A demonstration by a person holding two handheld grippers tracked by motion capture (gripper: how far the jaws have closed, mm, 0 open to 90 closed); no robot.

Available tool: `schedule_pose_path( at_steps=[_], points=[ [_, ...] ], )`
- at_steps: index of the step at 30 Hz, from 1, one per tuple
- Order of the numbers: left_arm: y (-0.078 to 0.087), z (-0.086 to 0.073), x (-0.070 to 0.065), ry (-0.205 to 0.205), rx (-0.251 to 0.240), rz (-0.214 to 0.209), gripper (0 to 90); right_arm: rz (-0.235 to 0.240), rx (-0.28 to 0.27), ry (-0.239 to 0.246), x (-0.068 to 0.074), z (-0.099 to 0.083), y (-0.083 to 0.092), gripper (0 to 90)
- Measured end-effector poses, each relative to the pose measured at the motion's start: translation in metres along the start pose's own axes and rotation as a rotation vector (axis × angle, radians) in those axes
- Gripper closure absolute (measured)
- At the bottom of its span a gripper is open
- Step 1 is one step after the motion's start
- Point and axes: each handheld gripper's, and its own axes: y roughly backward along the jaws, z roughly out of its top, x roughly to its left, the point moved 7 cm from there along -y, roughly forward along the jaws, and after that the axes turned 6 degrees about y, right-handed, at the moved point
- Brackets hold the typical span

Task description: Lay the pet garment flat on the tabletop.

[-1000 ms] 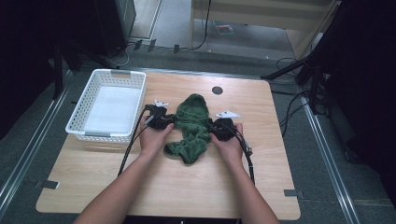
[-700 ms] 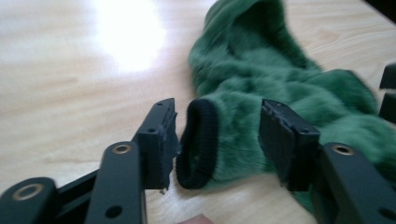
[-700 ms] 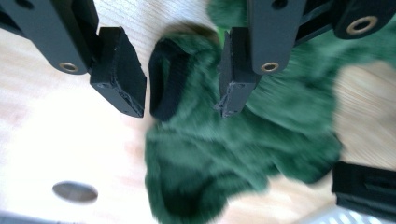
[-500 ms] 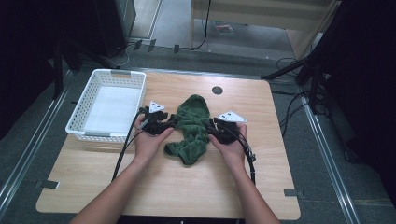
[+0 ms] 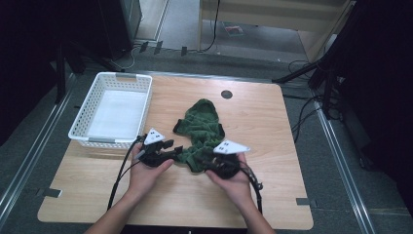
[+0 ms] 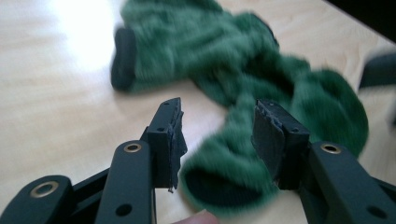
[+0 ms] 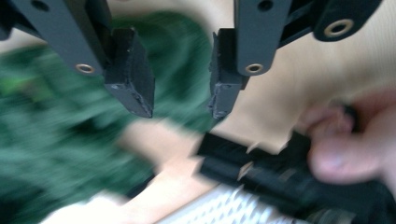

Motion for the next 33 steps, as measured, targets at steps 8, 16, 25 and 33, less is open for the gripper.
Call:
schedule_pose_path(
  at_steps=[8,16,25,33],
  points=[
    [-0.009,-0.021,-0.001,-0.031,0.063,0.014,63.9,-0.199,0.157,0.186,0.015,-0.033,-0.035,81.5],
    [-0.005,-0.022,0.006,-0.023,0.096,0.010,86.7,-0.291,-0.090,-0.071,-0.036,0.000,0.043,86.3],
    [0.007,-0.011,0.013,0.020,0.030,0.032,63.8,-0.418,0.013,-0.347,-0.099,-0.056,0.077,70.3],
    [0.003,-0.004,-0.020,-0.007,0.013,-0.023,49.3,-0.442,-0.120,-0.123,-0.069,-0.013,0.072,62.8]
  ],
)
